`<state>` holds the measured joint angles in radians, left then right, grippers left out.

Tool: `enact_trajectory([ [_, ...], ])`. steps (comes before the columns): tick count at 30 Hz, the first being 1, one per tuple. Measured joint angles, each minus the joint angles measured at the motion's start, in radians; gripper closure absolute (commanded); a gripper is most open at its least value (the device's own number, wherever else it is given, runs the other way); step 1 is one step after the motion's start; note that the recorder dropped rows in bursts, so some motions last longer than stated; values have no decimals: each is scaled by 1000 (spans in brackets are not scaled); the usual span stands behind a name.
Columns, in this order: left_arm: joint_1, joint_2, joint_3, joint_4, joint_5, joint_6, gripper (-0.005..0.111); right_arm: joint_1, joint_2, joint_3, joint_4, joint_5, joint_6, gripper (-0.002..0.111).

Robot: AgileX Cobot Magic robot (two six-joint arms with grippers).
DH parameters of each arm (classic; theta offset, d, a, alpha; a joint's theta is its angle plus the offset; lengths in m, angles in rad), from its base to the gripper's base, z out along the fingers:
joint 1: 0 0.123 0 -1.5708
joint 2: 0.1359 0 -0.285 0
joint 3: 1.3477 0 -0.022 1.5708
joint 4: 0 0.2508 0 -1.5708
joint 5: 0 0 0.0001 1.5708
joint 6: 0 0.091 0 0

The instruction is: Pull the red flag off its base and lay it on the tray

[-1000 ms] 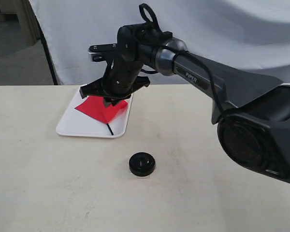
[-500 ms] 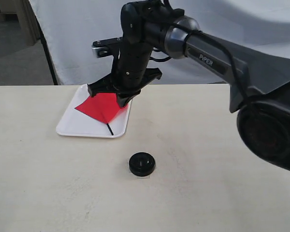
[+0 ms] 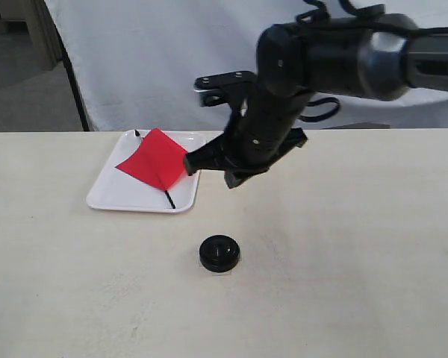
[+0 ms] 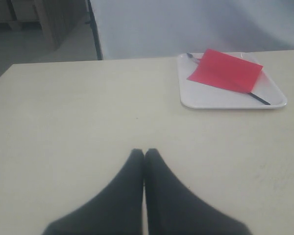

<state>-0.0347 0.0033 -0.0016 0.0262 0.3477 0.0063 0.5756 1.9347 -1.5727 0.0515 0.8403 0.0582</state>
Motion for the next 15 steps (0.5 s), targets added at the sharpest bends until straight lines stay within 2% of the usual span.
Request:
enact_trajectory([
  [6, 0, 0, 0, 0, 0, 0, 107, -135, -128, 246, 3, -93, 24, 109],
  [15, 0, 0, 0, 0, 0, 0, 107, -506, -317, 466, 3, -109, -30, 109],
])
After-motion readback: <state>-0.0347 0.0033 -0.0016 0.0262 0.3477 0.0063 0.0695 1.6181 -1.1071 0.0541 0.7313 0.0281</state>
